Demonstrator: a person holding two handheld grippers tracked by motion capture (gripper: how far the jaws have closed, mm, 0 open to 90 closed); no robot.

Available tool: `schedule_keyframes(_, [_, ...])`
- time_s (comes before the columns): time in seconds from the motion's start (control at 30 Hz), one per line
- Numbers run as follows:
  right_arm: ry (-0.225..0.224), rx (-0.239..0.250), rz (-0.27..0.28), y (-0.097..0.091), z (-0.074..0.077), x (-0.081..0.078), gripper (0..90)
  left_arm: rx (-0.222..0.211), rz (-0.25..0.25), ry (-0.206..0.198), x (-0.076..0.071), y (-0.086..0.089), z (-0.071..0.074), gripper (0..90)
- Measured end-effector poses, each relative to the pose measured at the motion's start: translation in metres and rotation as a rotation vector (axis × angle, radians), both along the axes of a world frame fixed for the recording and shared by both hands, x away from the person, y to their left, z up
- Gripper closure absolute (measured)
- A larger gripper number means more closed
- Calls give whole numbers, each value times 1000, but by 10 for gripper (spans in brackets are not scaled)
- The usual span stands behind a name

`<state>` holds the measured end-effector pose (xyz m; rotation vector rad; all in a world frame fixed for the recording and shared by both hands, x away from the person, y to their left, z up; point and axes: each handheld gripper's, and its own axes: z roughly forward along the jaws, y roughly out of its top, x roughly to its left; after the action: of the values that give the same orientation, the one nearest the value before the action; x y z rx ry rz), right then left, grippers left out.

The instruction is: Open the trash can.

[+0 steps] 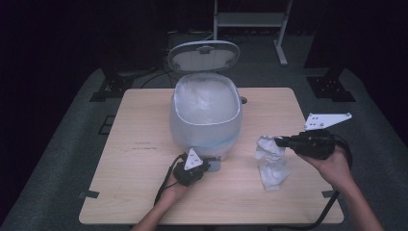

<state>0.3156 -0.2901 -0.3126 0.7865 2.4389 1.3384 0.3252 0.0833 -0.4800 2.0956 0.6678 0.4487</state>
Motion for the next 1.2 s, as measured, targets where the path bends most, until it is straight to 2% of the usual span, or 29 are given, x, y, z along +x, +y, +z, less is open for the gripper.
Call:
schedule_keyframes(0.4, [-27,2,17,4,31,1,880,2,-1,4,0,0,0,833])
schedule_keyframes(0.7, [-47,8,44,12,56,-1,880,3,-1,4,0,0,0,833])
schedule_keyframes(0.93, [-68,-5,64,21,73,-1,880,3,-1,5,0,0,0,833])
schedule_keyframes(1.2, [-71,-5,76,27,89,1,880,4,-1,5,0,0,0,832])
